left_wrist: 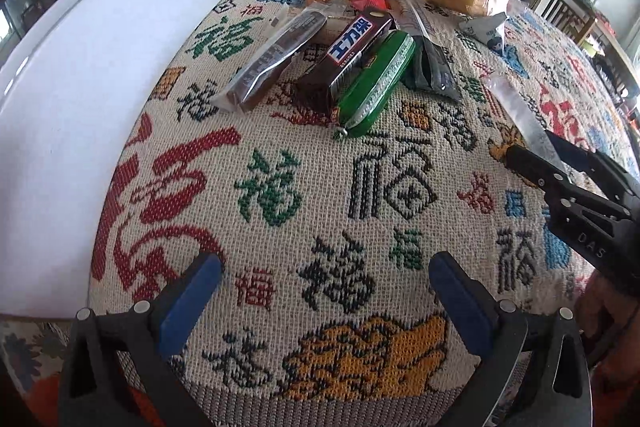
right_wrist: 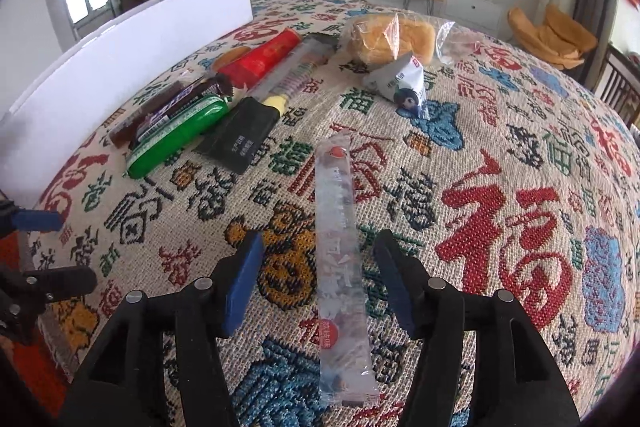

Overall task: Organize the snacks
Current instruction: 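Grasp the orange pastry in clear wrapper with the left gripper while the right gripper holds the tube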

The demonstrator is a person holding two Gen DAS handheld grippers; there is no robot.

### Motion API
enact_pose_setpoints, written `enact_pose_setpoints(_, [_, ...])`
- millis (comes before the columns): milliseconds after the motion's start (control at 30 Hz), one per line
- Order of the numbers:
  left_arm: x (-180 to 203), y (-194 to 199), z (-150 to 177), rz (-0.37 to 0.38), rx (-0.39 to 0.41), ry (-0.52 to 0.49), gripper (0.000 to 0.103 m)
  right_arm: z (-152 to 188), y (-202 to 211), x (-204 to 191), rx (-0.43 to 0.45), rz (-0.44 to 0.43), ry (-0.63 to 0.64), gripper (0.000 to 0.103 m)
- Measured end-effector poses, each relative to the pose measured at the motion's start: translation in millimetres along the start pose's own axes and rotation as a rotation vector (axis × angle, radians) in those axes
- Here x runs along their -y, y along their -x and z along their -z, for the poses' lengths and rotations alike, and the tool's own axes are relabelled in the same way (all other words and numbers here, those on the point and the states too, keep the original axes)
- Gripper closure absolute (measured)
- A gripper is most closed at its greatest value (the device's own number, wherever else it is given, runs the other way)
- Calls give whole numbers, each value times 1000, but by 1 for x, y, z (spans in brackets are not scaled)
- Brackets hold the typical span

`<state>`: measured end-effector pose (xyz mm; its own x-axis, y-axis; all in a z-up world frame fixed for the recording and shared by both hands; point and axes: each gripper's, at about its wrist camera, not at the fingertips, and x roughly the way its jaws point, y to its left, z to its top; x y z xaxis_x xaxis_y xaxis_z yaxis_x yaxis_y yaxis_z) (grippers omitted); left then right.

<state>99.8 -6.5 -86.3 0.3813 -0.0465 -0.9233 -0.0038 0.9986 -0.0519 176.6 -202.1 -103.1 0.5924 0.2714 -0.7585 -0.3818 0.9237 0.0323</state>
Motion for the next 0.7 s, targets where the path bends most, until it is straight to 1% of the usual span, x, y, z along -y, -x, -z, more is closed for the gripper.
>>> enact_pose_setpoints(67, [5,-5,-2,-38,9,-28,0,-1,0,0,0,-1,2,39])
enact_pose_setpoints(133, [5,-5,-1,-37,23,-22,0,-1,-1,1,0,-13,0,36])
enact_pose_setpoints(233, [4,-6,1,-39,33,-23,0,-1,-2,-1,-3,-5,11,35])
enact_pose_setpoints(300, [4,-4,2,-44,33,-24,0,-1,-3,-3,-5,6,21,34])
enact_pose_setpoints(400, [5,-4,2,-45,32,-24,0,0,-2,-6,-2,-3,14,34])
enact_pose_setpoints(467, [4,-4,0,-38,17,-26,0,0,-2,-7,0,-7,10,34])
enact_pose_setpoints(500, [4,-4,-3,-29,0,-26,0,0,-2,-6,0,-5,11,34])
enact_pose_setpoints(533, [0,0,-6,-4,-7,-22,0,0,-2,-6,0,-5,11,34])
enact_pose_setpoints(600, [-11,15,-21,73,33,0,0,0,-2,-5,0,-7,10,34])
enact_pose_setpoints(633, [-17,25,-34,109,55,8,0,0,-1,-4,0,-9,8,34])
enact_pose_setpoints(700, [-28,39,-68,145,79,20,0,0,-1,-4,2,-13,5,34])
